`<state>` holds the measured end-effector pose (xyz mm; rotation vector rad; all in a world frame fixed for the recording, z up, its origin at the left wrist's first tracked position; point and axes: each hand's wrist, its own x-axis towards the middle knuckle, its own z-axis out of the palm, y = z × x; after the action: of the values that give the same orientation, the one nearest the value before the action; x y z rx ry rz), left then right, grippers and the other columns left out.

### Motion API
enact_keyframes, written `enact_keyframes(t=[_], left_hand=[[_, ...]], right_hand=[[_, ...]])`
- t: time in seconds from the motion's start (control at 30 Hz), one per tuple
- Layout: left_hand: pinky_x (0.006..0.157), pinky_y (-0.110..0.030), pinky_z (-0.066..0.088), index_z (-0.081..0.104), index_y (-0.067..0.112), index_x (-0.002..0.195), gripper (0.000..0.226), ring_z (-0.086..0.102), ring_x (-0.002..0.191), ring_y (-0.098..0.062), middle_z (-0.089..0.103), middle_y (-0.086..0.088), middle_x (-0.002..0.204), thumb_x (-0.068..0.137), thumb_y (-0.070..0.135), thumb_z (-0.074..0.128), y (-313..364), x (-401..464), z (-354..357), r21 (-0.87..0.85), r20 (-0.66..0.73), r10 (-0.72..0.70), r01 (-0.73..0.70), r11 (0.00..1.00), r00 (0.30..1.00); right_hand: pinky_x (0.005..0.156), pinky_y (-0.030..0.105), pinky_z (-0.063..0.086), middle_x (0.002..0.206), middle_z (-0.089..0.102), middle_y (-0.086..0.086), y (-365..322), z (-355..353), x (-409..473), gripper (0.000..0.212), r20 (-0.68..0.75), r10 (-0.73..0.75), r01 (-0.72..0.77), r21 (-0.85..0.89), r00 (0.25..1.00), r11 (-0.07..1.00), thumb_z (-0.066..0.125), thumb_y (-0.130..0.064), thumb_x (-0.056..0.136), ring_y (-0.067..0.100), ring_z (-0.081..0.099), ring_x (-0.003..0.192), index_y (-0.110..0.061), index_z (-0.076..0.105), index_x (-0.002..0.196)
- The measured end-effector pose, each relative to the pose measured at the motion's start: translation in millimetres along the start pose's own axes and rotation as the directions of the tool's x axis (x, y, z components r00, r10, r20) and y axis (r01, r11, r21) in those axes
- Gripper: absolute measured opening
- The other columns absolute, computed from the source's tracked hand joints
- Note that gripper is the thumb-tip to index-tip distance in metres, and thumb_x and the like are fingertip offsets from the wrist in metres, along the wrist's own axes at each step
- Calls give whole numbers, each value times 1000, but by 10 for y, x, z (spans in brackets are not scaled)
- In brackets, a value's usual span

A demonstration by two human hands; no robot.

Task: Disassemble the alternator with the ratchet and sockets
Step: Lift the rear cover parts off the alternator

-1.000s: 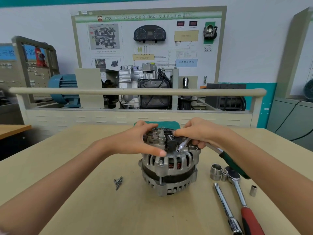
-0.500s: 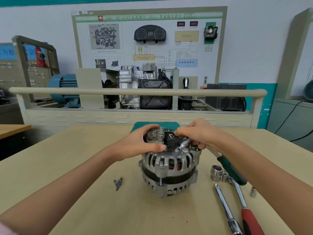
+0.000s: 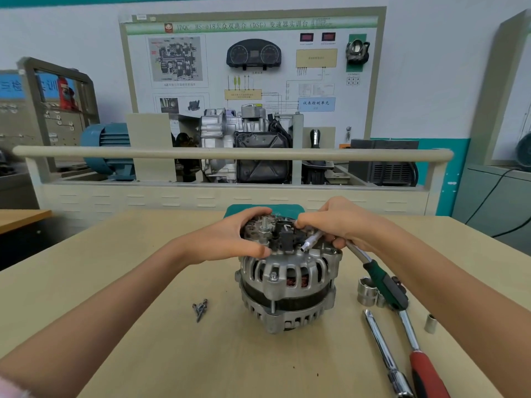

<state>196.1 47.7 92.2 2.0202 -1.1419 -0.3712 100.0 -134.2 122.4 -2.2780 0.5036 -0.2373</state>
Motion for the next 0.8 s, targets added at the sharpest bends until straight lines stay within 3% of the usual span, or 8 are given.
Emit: enact_keyframes(t=[0.13,0.27,0.37,0.5,0.6,0.63,0.7,0.8], left_hand=[[82,-1,39,31,42,136,82,44,113,11,43,25,127,63,32,65,62,15,-113,99,73,-6,-1,995,997],[91,-6,36,31,42,139,84,42,118,11,41,24,132,63,34,66,67,-3,-135,108,72,-15,7,994,997],[106,-19,32,28,39,143,95,37,128,2,36,18,142,59,48,72,31,-46,-84,76,40,-23,20,997,999],[99,-17,29,20,45,145,97,30,129,-1,26,15,147,62,56,70,66,-72,-3,110,49,-25,19,994,998],[108,-26,23,5,50,146,109,19,136,-5,14,20,151,58,70,66,148,-104,-26,157,121,-64,44,987,991],[112,-31,22,2,51,146,112,17,139,-5,11,20,152,54,75,63,194,-107,-17,151,108,-76,59,987,991],[115,-39,22,2,49,147,115,18,141,-9,11,17,155,49,85,53,291,-81,69,159,-10,-91,92,983,996],[113,-41,28,10,34,150,117,27,137,-15,22,5,152,55,84,55,348,18,307,241,-191,-46,92,966,980]], right_hand=[[36,17,26,50,40,3,-31,-50,-21,29,30,-14,16,-65,999,998,66,-34,79,13,31,34,-6,58,74],[36,17,25,48,39,2,-6,-99,-27,34,50,-18,21,-80,999,997,68,-39,78,12,30,33,-6,61,74],[35,16,25,45,38,-1,11,-135,-27,35,90,-7,14,-76,996,997,69,-41,78,11,30,33,-7,62,76],[32,15,21,59,41,1,47,-235,-15,27,150,1,-16,101,989,995,60,-32,89,6,26,33,-5,60,84],[32,15,23,60,43,3,26,-328,24,28,-56,-62,73,222,997,972,52,-26,93,5,28,32,-2,59,82],[34,17,25,57,43,3,5,-349,51,29,-176,-109,139,167,978,976,51,-25,93,8,30,35,-1,59,79],[45,24,28,51,39,3,-62,-347,118,32,-407,-270,261,-80,873,962,50,-21,91,14,32,44,-5,53,63],[51,29,30,50,36,3,-142,-238,206,41,-515,-472,356,-313,716,881,49,-20,89,18,34,49,-12,36,51]])
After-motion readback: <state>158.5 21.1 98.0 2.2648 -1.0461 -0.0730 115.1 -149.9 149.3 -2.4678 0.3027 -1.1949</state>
